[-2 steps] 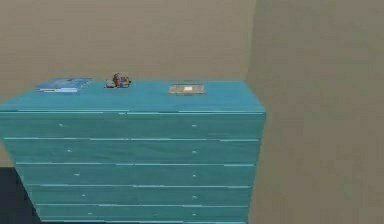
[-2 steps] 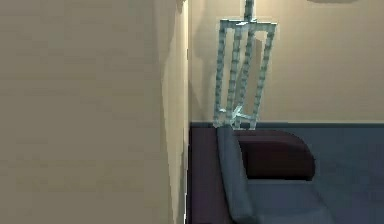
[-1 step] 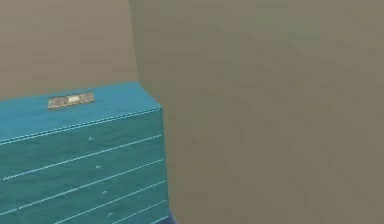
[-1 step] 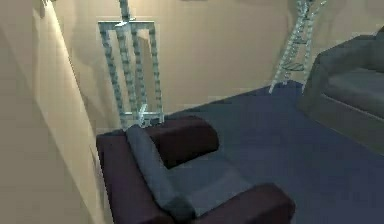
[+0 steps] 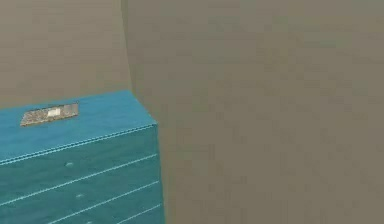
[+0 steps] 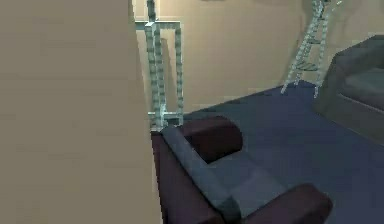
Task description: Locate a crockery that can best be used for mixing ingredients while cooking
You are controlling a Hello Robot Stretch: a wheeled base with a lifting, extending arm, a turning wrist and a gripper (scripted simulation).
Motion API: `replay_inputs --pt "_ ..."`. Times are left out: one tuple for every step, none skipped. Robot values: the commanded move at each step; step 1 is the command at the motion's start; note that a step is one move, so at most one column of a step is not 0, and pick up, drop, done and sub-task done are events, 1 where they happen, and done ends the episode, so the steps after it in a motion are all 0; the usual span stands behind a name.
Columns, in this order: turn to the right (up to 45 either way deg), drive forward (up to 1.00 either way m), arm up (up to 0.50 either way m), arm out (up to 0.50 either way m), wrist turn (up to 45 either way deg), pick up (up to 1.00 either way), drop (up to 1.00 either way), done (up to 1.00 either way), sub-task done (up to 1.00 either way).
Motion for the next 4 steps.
replay_inputs --pt "-45.0 0.00 0.00 0.00 0.0 0.00 0.00 0.00 0.00" --pt "-45.0 0.00 0.00 0.00 0.0 0.00 0.00 0.00 0.00" --pt "-45.0 0.00 0.00 0.00 0.0 0.00 0.00 0.00 0.00" --pt "-30.0 0.00 0.00 0.00 0.0 0.00 0.00 0.00 0.00"
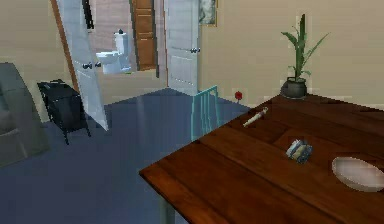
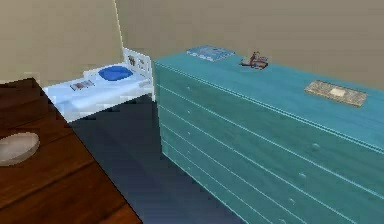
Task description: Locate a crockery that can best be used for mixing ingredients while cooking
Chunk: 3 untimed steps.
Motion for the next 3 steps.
replay_inputs --pt "0.0 0.20 0.00 0.00 0.0 0.00 0.00 0.00 0.00" --pt "45.0 0.00 0.00 0.00 0.0 0.00 0.00 0.00 0.00" --pt "0.0 0.00 0.00 0.00 0.0 0.00 0.00 1.00 0.00"
